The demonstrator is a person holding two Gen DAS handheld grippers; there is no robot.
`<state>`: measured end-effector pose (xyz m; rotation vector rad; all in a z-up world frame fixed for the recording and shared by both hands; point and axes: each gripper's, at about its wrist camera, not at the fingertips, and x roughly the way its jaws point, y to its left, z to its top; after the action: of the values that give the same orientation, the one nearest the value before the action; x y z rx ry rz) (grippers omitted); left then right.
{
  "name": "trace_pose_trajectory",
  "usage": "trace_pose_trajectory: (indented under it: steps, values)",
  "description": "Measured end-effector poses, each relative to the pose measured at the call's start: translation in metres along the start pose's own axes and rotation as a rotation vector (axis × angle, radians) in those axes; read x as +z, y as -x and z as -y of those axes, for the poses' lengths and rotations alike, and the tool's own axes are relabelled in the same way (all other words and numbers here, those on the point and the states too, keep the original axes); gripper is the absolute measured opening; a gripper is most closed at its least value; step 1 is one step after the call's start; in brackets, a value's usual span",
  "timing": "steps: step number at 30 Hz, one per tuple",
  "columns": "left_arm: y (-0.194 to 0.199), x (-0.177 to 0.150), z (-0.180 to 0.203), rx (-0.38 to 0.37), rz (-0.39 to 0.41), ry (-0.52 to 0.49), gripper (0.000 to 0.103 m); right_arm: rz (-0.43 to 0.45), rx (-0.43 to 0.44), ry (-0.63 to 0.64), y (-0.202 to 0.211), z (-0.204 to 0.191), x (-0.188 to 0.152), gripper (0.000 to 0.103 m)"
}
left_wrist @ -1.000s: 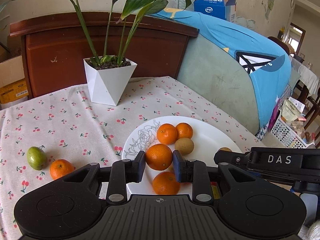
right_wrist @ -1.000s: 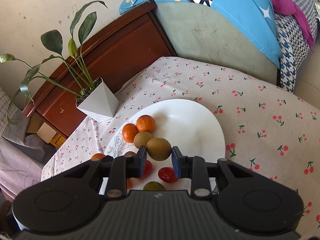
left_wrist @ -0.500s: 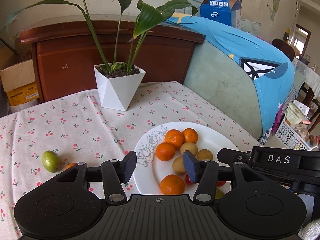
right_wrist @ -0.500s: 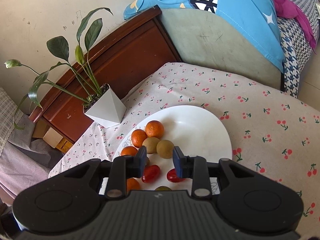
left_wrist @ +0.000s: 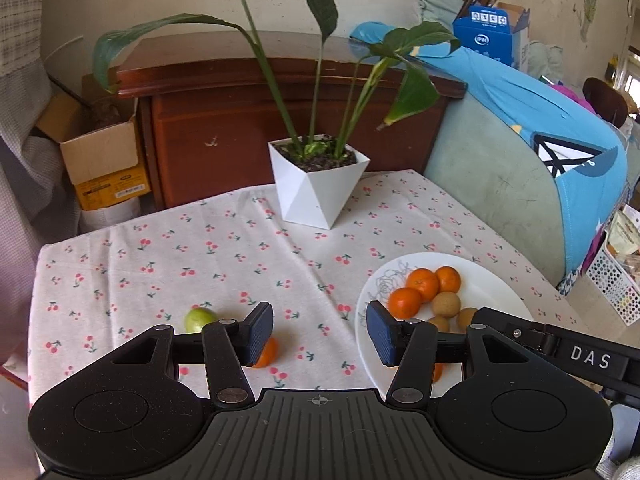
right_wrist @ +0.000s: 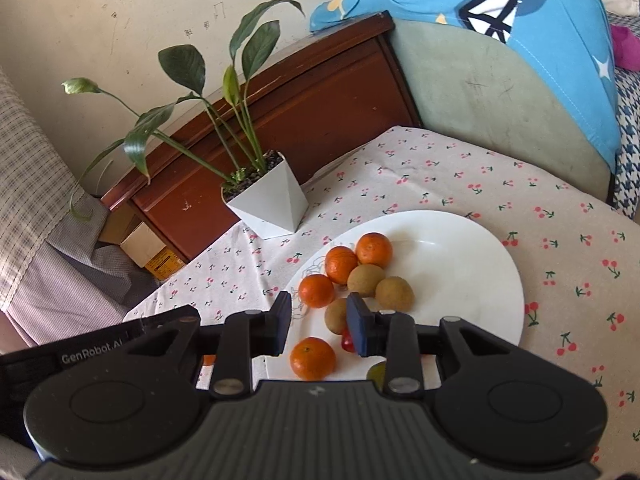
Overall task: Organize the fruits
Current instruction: 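Grasp a green lime with the left gripper while the right grasps a mandarin orange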
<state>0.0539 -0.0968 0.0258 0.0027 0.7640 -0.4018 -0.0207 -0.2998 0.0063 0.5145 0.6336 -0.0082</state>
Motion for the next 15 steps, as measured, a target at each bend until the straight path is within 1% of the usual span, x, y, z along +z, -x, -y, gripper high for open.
trace_pose_trajectory:
  steps: [3,6,9,15]
  values:
    - [0.005,0.007,-0.016,0.011,0.002,0.023,0.051,-0.011,0.033,0.023,-0.003,-0.009,-0.003,0.035]
    - [0.008,0.013,-0.032,0.040,0.017,0.040,0.051,-0.021,0.058,0.053,-0.007,-0.018,-0.006,0.035]
    - [0.009,0.015,-0.046,0.056,0.030,0.081,0.051,-0.033,0.079,0.083,-0.012,-0.027,-0.010,0.035]
    - [0.003,0.012,-0.064,0.080,0.013,0.134,0.051,-0.060,0.114,0.140,-0.022,-0.044,-0.019,0.035]
